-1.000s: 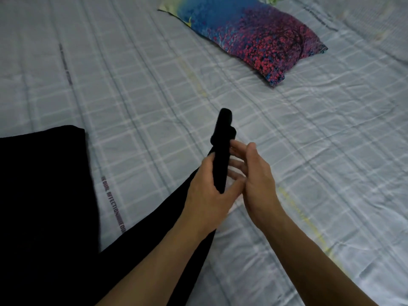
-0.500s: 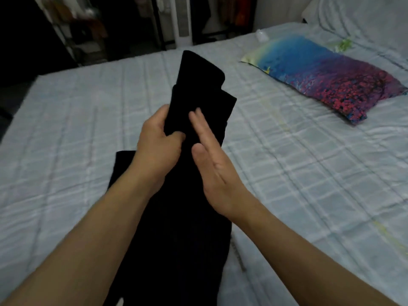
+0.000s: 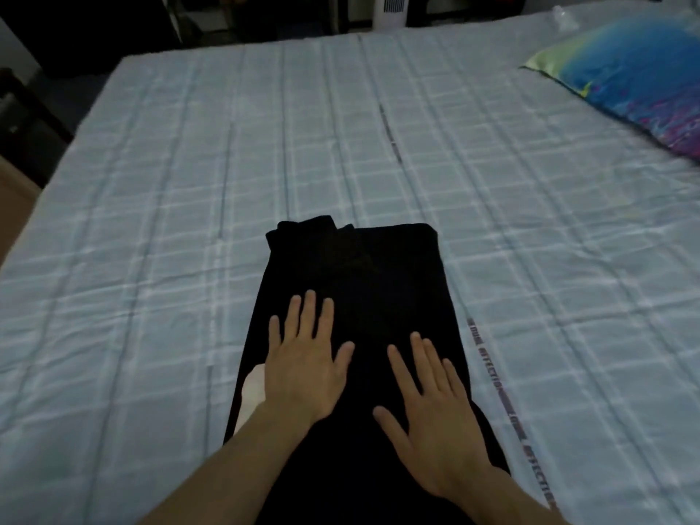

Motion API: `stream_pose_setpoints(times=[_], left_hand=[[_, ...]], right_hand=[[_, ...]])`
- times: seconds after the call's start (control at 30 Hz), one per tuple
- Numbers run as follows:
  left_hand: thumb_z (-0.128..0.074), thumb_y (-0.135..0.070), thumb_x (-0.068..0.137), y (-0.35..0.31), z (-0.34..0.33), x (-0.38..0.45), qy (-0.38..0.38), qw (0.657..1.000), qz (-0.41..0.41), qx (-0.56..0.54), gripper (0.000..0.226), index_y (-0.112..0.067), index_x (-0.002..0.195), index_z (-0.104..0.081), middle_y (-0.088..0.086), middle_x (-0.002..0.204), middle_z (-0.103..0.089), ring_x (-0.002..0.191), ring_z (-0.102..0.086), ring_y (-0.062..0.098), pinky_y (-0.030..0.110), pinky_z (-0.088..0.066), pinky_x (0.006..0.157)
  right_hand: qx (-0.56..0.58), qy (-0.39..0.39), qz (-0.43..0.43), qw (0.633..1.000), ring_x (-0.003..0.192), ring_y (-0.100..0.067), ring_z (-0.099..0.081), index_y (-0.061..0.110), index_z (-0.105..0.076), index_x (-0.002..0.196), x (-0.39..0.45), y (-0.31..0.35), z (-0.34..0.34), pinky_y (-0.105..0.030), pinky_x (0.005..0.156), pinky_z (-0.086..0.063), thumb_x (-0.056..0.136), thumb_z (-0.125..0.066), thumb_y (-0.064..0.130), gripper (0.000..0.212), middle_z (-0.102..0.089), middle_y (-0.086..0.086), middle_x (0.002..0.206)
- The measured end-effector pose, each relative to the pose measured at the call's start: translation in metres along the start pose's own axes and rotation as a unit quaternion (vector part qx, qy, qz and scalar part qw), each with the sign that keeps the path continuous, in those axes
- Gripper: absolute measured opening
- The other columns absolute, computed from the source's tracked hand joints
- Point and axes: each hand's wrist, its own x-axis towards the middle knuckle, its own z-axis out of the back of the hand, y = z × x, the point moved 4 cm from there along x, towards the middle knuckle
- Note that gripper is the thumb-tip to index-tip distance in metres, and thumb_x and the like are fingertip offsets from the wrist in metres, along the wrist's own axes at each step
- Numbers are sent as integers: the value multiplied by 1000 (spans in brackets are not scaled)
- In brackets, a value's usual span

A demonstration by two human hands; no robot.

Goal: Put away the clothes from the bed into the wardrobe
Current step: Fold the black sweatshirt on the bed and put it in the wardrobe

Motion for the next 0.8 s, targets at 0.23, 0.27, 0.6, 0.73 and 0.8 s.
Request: stream_pose_setpoints(times=[0.23, 0.27, 0.6, 0.73, 0.8], left_hand=[[-7, -60, 97, 9, -23, 7, 9, 1000, -15, -7, 74, -22, 160, 0, 6, 168, 4, 154, 8, 25, 53, 2, 124], [-6, -60, 98, 8, -19, 5, 25, 1000, -12, 0, 73, -22, 160, 3, 6, 168, 8, 154, 11, 25, 53, 4, 124], [-16, -53, 99, -33, -8, -140, 68, 981, -175, 46, 65, -25, 156, -29, 5, 164, -25, 153, -15, 26, 55, -8, 121], [-8, -63, 98, -11, -25, -159, 104, 983, -147, 35, 68, -35, 159, -4, -3, 168, -2, 155, 0, 24, 57, -4, 123], [2, -63, 95, -11, -32, -151, 109, 982, -143, 51, 68, -35, 157, 11, -4, 167, 13, 154, 13, 24, 56, 4, 123]], right_hand=[[-36, -7, 2, 999, 152, -21, 18, 28, 11, 157, 11, 1, -11, -44, 123, 0, 95, -14, 68, 78, 18, -9, 165], [-33, -5, 6, 999, 152, -21, 19, 28, 11, 157, 9, 1, -9, -44, 124, 0, 96, -14, 68, 78, 19, -9, 164], [-12, -57, -37, 998, 153, -30, -11, 15, -27, 156, -117, 48, -23, -52, 117, -11, 99, -28, 43, 63, -15, -12, 165], [-31, -35, -42, 998, 154, -30, -4, 19, -21, 157, -147, 63, -43, -53, 119, -8, 97, -33, 52, 70, -9, -10, 166], [-42, -36, -49, 997, 154, -31, 2, 19, -19, 158, -138, 64, -48, -55, 121, -4, 97, -32, 53, 71, -5, -11, 166]])
